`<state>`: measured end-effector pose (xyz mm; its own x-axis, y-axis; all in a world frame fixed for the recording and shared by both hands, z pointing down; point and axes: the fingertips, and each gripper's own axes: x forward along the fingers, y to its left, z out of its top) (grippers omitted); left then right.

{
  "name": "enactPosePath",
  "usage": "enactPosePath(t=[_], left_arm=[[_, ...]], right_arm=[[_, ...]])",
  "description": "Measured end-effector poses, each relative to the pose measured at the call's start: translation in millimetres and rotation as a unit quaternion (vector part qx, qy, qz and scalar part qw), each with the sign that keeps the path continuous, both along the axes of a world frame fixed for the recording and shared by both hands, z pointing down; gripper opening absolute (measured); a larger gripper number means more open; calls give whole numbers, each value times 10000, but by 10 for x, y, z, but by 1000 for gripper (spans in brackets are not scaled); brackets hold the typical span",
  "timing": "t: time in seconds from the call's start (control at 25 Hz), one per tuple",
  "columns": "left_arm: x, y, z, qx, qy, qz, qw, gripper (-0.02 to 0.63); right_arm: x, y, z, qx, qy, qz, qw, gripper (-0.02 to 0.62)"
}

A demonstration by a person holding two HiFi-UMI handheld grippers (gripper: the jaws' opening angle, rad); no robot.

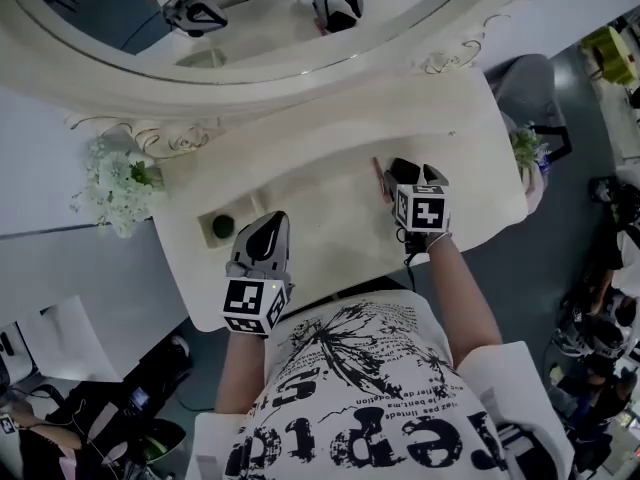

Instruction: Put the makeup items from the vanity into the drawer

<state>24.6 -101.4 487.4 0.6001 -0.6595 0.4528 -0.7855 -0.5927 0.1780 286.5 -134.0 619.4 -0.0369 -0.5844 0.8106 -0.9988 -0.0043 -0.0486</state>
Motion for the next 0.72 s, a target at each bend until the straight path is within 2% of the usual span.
enactPosePath(t=[0.36,0.72], left_arm=[[21,-83,89,-118,-61,-56,9999,21],[65,-58,109,-137,-20,15,9999,21]], right_arm=[[-3,-76,167,-330,-375,268,9984,356],[-1,-111,237,-278,-513,350,9977,368]])
